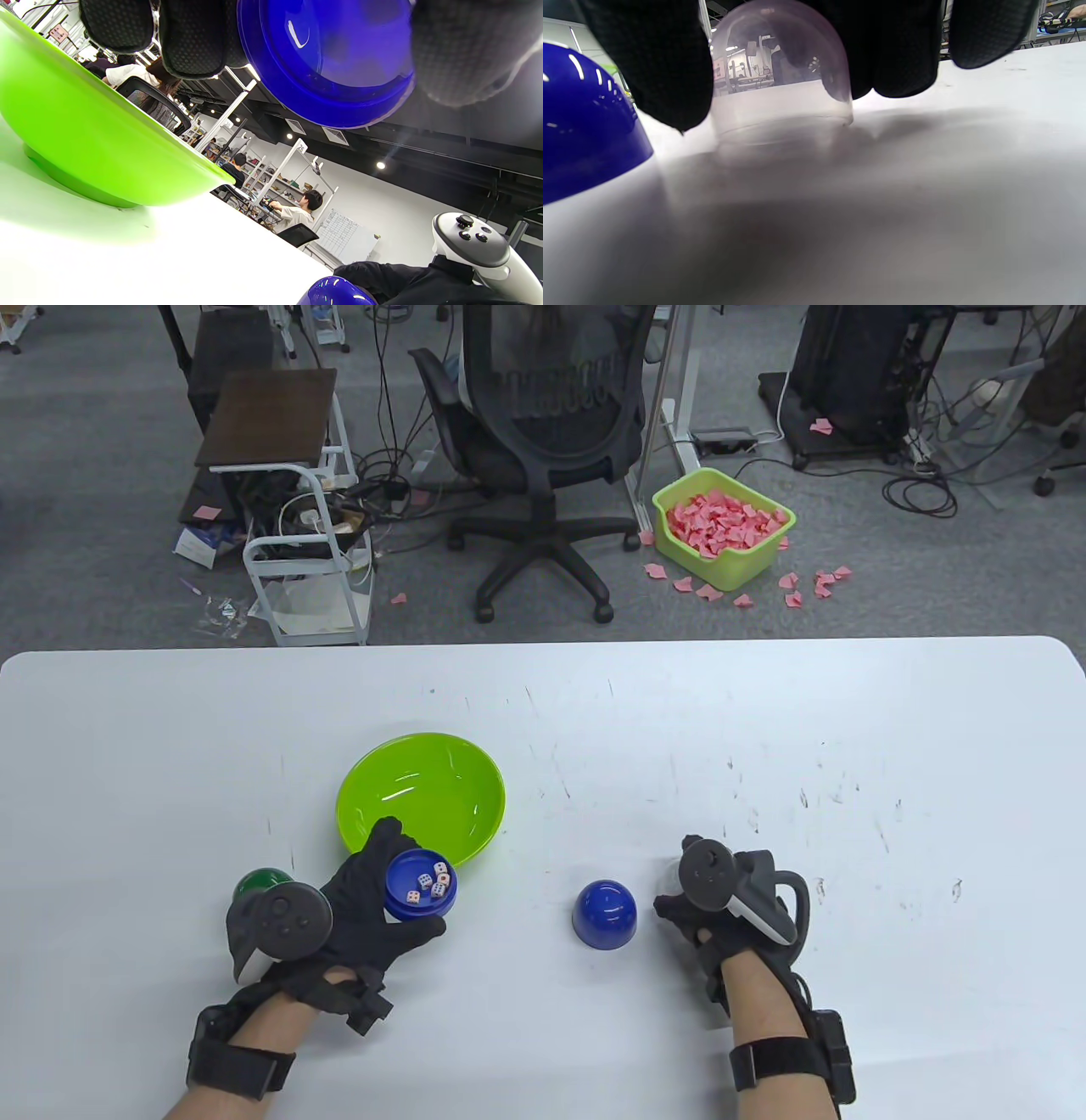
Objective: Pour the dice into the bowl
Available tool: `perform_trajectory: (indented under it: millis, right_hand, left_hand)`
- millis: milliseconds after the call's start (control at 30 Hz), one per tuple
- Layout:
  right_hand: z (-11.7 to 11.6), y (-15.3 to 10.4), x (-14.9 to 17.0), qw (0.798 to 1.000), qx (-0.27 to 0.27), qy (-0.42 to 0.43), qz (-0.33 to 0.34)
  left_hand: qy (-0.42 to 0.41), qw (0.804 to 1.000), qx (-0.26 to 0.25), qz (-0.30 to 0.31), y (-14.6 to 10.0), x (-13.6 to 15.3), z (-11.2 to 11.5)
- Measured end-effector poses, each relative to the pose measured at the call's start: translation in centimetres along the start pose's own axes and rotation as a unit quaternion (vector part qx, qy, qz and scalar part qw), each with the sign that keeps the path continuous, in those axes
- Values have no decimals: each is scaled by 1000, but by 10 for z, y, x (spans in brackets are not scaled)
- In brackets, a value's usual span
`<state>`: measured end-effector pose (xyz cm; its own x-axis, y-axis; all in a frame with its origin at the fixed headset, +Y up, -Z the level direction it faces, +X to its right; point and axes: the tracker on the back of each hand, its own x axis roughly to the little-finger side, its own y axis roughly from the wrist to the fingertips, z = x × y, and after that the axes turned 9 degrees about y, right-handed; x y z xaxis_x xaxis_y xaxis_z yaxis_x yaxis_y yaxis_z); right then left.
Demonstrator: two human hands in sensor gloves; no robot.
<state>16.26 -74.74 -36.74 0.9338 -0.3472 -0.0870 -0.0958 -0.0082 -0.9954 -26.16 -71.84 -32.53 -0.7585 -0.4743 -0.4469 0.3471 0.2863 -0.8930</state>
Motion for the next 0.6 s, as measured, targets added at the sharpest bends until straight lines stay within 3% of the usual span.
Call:
perform_trajectory:
  millis: [367,600]
  right_hand:
    - [6,-2,-2,999,-27,17,-9]
    - [29,-14,-15,996,42,65,45]
  left_hand:
    - [-4,1000,-8,-6,-1,1,-3]
    - [-6,1000,-13,-15,-1,3,-4]
